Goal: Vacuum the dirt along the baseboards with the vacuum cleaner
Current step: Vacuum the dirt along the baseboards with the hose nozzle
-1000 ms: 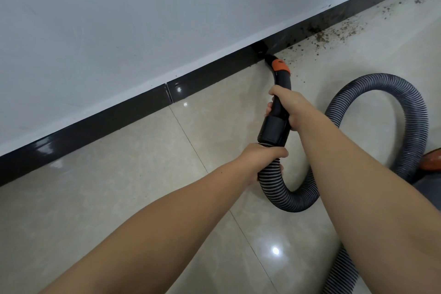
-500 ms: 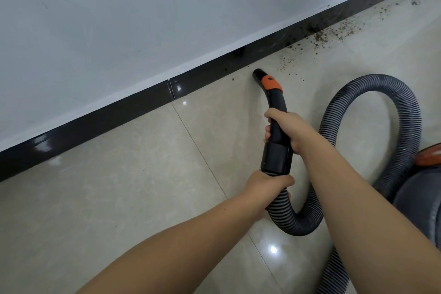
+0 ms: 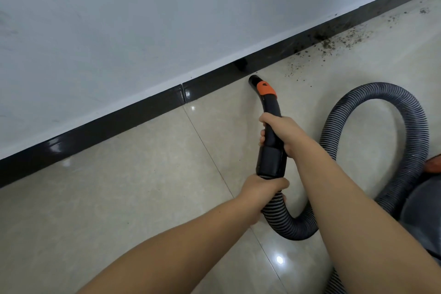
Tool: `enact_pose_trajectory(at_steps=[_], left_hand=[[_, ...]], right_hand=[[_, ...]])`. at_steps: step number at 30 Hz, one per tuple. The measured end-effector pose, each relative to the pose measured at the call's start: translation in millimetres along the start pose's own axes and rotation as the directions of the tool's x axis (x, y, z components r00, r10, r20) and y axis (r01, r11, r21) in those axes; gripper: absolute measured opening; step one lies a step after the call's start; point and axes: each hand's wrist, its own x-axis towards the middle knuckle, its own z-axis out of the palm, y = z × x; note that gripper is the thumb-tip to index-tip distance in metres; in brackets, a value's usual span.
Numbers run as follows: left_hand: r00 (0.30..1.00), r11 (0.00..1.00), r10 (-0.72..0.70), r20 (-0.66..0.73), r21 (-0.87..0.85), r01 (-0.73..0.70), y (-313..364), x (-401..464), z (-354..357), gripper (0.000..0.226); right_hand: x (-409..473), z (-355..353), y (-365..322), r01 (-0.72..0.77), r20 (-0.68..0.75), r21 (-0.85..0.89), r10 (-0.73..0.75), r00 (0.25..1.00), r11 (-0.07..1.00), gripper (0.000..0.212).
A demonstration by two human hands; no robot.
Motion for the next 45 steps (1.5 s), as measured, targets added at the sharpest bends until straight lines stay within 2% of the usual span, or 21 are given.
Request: enact_pose_trajectory(at_steps=[4,11,20,26,33,40,45], left_hand=[[1.000,0.999,-0.003,0.018,0.032,0.002,20,10,-3,0.014],[1.000,0.999,-0.005,0.016,0.039,0.005,21,10,-1,0.013],[0.987,0.982,-0.063,0.145,0.185,0.035,14,16,36,0.018],[0.992,0.987,-0.039,0.123,0.158,0.019,24,25,40,0.012],[0.996,0.995,-0.009,0.085,0.097,0.000,37,29,27,0.014],[0.990,0.986,-0.032,0.138,0.167,0.008,49,35,34,0.012],[0.991,0.989,-0.017,0.129,0.148,-0.002,60,44,38,0.021]], right_hand=[[9,-1,-15,0.013,-0.042,0.031,-0.012,0.999,0.999,0.012],[13,-3,-16,0.001,-0.025,0.029,-0.001,1.000,1.000,0.012],[14,-69,8,0.011,-0.232,0.186,0.033,0.972,0.982,0.014],[22,-70,-4,0.010,-0.207,0.200,0.032,0.978,0.980,0.014],[37,-52,-19,0.014,-0.153,0.125,0.005,0.988,0.992,0.014],[44,-69,-22,0.013,-0.198,0.187,0.024,0.980,0.982,0.015],[53,-68,-37,0.037,-0.201,0.163,-0.003,0.979,0.986,0.014]])
